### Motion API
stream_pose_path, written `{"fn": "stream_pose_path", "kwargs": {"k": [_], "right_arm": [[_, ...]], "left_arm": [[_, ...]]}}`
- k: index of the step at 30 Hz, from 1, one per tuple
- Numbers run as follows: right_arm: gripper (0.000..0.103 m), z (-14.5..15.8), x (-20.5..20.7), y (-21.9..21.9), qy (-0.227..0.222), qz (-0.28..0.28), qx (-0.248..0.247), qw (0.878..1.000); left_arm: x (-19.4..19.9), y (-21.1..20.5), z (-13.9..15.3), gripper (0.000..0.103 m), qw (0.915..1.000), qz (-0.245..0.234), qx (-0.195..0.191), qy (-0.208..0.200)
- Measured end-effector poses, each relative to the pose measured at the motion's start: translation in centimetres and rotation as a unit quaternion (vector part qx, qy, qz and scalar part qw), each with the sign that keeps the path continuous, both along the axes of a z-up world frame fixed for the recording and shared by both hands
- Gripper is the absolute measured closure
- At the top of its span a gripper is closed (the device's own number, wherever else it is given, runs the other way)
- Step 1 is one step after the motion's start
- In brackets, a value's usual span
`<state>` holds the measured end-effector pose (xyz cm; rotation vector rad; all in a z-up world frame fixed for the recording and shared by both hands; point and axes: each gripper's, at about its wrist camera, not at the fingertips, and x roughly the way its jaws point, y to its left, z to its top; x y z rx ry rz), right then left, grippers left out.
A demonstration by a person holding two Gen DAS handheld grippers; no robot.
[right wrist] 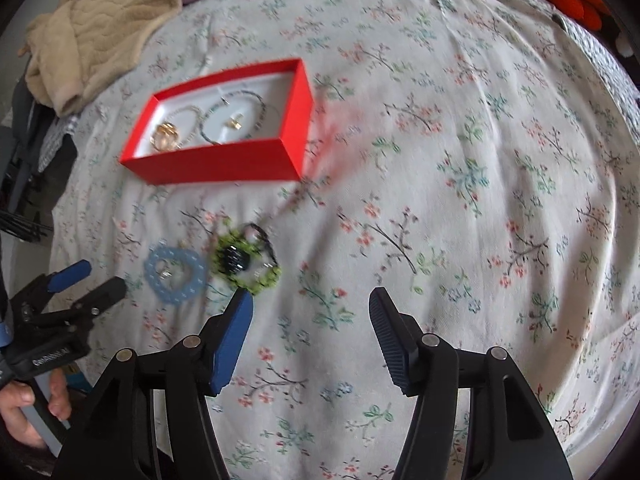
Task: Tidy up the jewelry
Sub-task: 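Grasp the light blue beaded bracelet with the left tool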
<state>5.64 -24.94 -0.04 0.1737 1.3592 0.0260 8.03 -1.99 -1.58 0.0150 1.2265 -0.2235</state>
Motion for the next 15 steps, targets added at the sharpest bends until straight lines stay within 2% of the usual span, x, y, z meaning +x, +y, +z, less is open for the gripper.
{"fn": "stream_pose_path", "kwargs": {"k": [2, 4, 6, 7, 9, 15], "right_arm": [[0.040, -0.4, -0.1, -0.3, 0.006, -0.003, 0.001, 1.000], [0.040, -0.9, 0.0, -0.6, 0.016, -0.010, 0.010, 1.000], [0.040, -1.6, 0.2, -1.0, 0.028, -0.019, 0.026, 0.999], [0.040, -1.8, 0.4, -1.1, 0.034, -0.024, 0.033, 0.999], [0.040, -2.3, 0.6, -1.4, 0.042, -0.034, 0.043, 0.998], [0.040, -2.5, 1.2, -1.5, 0.045, -0.046, 0.046, 0.997]], "left_arm": [[0.0, 0.2, -0.4, 0.011, 1.0000, 0.002, -0.006, 0.007], [0.2, 0.4, -0.8, 0.017, 0.9996, 0.002, -0.023, 0.018], [0.5, 0.7, -1.1, 0.028, 0.9985, 0.008, -0.045, 0.030], [0.7, 0.9, -1.3, 0.031, 0.9977, 0.012, -0.056, 0.037], [1.1, 1.1, -1.8, 0.045, 0.9959, 0.017, -0.074, 0.050], [2.0, 0.7, -2.7, 0.065, 0.9929, 0.022, -0.095, 0.068]]}}
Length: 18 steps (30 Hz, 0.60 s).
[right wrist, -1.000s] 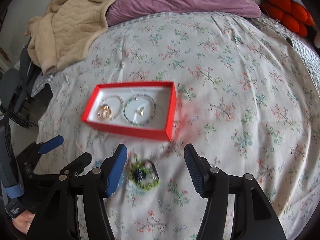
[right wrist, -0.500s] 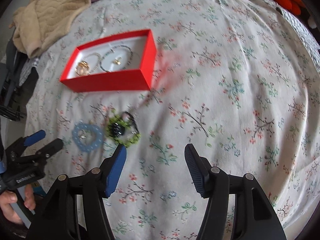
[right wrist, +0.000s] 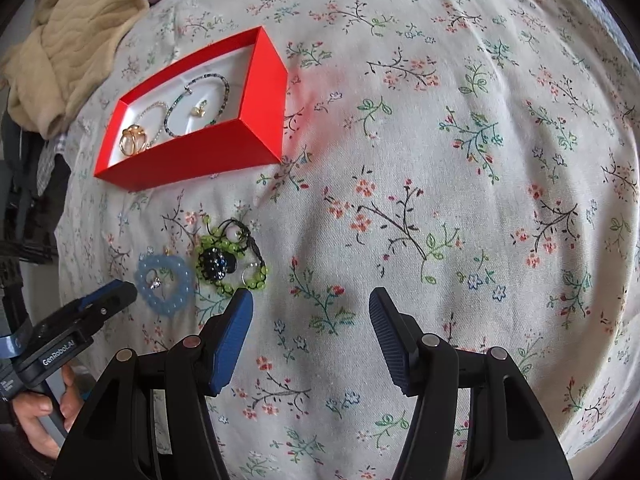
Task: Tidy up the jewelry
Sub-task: 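Grasp the light blue beaded bracelet with the left tool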
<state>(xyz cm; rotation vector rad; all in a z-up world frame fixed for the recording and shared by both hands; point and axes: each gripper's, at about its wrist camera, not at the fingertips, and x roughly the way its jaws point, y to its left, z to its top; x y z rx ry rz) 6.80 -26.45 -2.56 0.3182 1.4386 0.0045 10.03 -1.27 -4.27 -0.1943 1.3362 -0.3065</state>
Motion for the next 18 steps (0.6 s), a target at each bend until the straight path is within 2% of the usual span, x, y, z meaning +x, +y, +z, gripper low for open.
{"fn": "stream_pose_path", "kwargs": {"k": [8, 18], "right_arm": [[0.040, -0.5, 0.6, 1.2, 0.003, 0.009, -0.001, 1.000], [0.040, -1.1, 1.2, 2.4, 0.005, 0.010, -0.004, 1.000]], "left_arm": [[0.2, -2.2, -1.1, 0.090, 0.9981, -0.025, 0.055, -0.007], [0.2, -4.5, -1.5, 0.095, 0.9940, -0.046, 0.092, -0.038]]}}
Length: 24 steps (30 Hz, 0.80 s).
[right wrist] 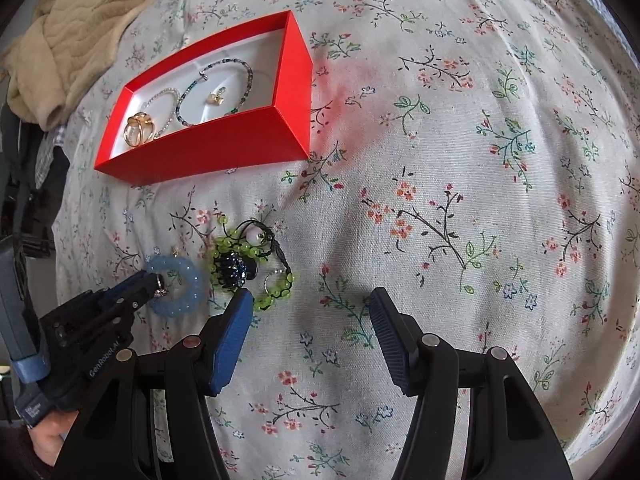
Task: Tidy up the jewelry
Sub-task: 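Grasp the light blue beaded bracelet with the left tool, then grasp the green beaded bracelet with black bead with the right tool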
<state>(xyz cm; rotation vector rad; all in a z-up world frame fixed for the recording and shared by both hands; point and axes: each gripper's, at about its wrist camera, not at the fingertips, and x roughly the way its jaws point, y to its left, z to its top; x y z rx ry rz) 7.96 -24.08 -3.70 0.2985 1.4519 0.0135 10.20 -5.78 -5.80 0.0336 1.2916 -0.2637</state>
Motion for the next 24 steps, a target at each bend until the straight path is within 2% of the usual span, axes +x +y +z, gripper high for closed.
{"fn": "stream_pose_path", "kwargs": {"k": [6, 12, 14, 19, 24], "right_arm": [[0.040, -0.1, 0.3, 0.1, -0.007, -0.006, -0.012, 1.000], [0.042, -0.6, 0.7, 0.7, -0.014, -0.002, -0.028, 1.000], [0.046, -0.8, 0.9, 1.1, -0.015, 0.004, -0.031, 0.999], [0.068, -1.2, 1.5, 1.7, -0.020, 0.013, -0.033, 0.999], [0.081, -1.7, 2.3, 2.7, -0.028, 0.032, -0.045, 0.998]], "left_arm": [[-0.8, 0.9, 1.4, 0.095, 0.9995, 0.012, -0.030, -0.003], [-1.4, 2.4, 3.0, 0.095, 0.9988, 0.015, -0.040, -0.024], [-1.5, 3.0, 3.5, 0.095, 0.9985, 0.018, -0.041, -0.031], [-1.1, 3.7, 3.5, 0.095, 0.9981, 0.020, -0.047, -0.033], [-1.3, 4.1, 3.2, 0.095, 0.9985, 0.017, -0.042, -0.029]]}}
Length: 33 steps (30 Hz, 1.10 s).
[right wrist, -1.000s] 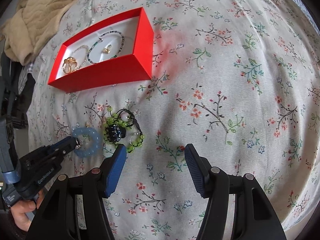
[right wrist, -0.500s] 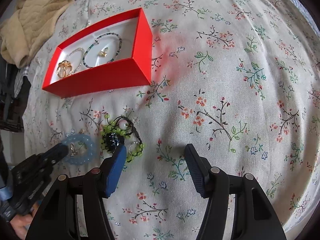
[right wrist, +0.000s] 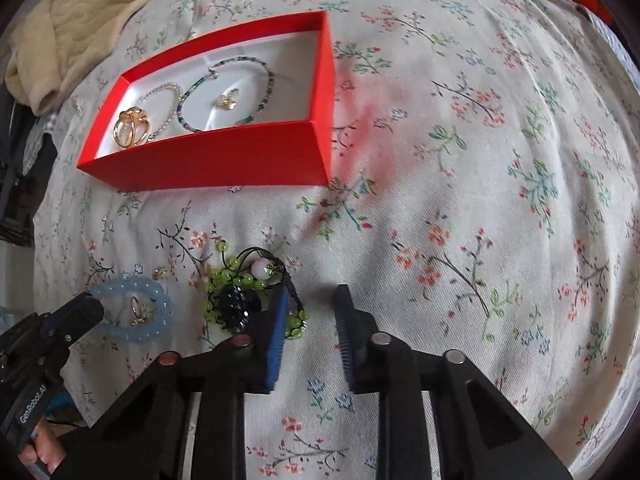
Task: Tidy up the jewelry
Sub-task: 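Grasp the green beaded bracelet with black bead with the right tool, then carry the blue bracelet with the left tool while the right carries the green bracelet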
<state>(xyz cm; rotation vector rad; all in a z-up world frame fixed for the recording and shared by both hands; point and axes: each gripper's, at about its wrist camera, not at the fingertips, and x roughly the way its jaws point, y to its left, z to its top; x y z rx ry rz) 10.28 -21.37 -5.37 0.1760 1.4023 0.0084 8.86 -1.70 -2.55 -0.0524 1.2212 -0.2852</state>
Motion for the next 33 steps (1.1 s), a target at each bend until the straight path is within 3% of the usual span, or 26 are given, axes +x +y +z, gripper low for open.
{"fn": "stream_pose_path", "kwargs": {"k": [14, 15, 16, 19, 33], "right_arm": [[0.084, -0.4, 2.3, 2.3, -0.025, 0.061, -0.012, 0.998], [0.085, -0.5, 2.4, 2.5, -0.025, 0.069, -0.015, 0.997], [0.095, -0.6, 2.5, 2.7, -0.027, 0.075, -0.019, 0.997], [0.097, -0.3, 2.7, 3.1, -0.033, 0.086, -0.019, 0.996], [0.098, 5.7, 0.1, 3.3, -0.090, 0.095, 0.031, 0.991]], "left_arm": [[0.8, -0.2, -1.8, 0.095, 0.9997, 0.012, 0.010, 0.020], [0.9, -0.2, -1.8, 0.095, 0.9997, 0.010, 0.012, 0.019], [0.8, -0.3, -1.8, 0.095, 0.9997, 0.009, 0.013, 0.019], [0.8, -0.3, -1.5, 0.095, 0.9999, 0.007, 0.008, 0.013], [-0.9, -0.4, 3.1, 0.095, 0.9988, -0.013, -0.027, -0.038]]}}
